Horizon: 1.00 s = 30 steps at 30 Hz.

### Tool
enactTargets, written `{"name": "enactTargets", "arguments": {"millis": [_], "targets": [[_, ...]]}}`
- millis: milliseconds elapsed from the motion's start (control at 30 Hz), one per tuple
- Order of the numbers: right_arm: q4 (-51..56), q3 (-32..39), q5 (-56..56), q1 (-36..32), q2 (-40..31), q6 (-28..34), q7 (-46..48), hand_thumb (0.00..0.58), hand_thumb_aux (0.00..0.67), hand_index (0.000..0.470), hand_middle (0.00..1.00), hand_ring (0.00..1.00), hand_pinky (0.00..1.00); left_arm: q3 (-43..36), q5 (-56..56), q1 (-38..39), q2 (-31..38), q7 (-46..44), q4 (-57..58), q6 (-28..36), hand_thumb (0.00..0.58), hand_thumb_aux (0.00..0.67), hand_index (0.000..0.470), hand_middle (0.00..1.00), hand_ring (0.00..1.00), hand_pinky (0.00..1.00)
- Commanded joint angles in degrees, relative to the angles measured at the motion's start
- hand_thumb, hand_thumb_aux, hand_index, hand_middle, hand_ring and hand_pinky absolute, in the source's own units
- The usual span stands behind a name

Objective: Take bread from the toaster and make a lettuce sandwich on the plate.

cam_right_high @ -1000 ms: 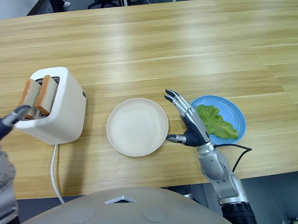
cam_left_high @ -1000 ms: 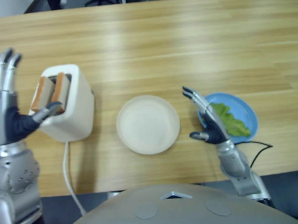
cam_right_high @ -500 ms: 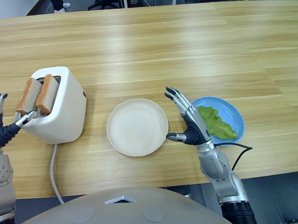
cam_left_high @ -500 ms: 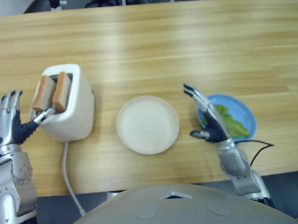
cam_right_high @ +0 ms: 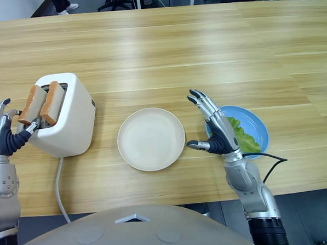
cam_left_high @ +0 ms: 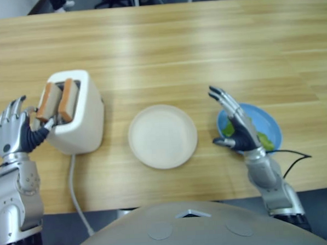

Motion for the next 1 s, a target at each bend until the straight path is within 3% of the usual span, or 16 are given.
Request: {"name": "enactTargets", "arguments": {"millis": [33, 167, 333, 400, 433, 733, 1000], "targets": [[-0.23, -3.51, -4.56, -0.72, -2.84, 4.62, -0.51, 0.000, 0.000, 0.000, 0.00, 0.00, 0.00, -0.04, -2.16, -0.49, 0.80, 0.51, 0.46, 0.05, 0.580, 0.670, 0.460, 0.00, 0.00, 0.00], [0.22, -5.76, -7.82, -1.64, -5.85, 9.11, -0.72, 0.000, 0.000, 0.000, 0.00, 0.00, 0.00, -0.33, -4.87, -0.81, 0.53, 0.69, 0.82, -0.81, 0.580, 0.670, 0.460, 0.00, 0.00, 0.00], [1.27, -8.53, -20.81, -1.47, -13.11, 18.54, -2.06, 0.000, 0.000, 0.000, 0.00, 0.00, 0.00, 2.32, -14.52, -2.05, -1.88, 2.81, -1.17, -4.11, 0.580, 0.670, 0.460, 0.00, 0.00, 0.00], [1.90, -8.93, -25.49, -0.76, -16.54, 22.66, -1.35, 0.000, 0.000, 0.000, 0.00, 0.00, 0.00, 4.20, -19.16, -3.21, -2.64, 3.59, -2.53, -5.57, 0.580, 0.670, 0.460, 0.70, 0.70, 0.70], [2.33, -9.11, -26.79, -0.44, -17.98, 24.21, -1.41, 0.000, 0.000, 0.000, 0.00, 0.00, 0.00, 5.20, -20.20, -3.73, -2.47, 4.22, -3.46, -6.37, 0.580, 0.670, 0.460, 0.99, 0.99, 0.99], [8.68, -5.14, -31.56, 1.32, -25.96, 32.30, 1.98, 0.000, 0.000, 0.000, 0.00, 0.00, 0.00, 10.40, -30.48, -12.66, -1.38, 4.60, -16.01, -10.87, 0.580, 0.670, 0.460, 1.00, 1.00, 1.00], [20.00, 4.86, -32.02, -2.48, -27.02, 32.72, 1.55, 0.000, 0.000, 0.000, 0.00, 0.00, 0.00, -7.62, -35.25, -22.69, -3.96, -4.33, -26.81, -2.96, 0.580, 0.670, 0.460, 1.00, 1.00, 1.00]]}}
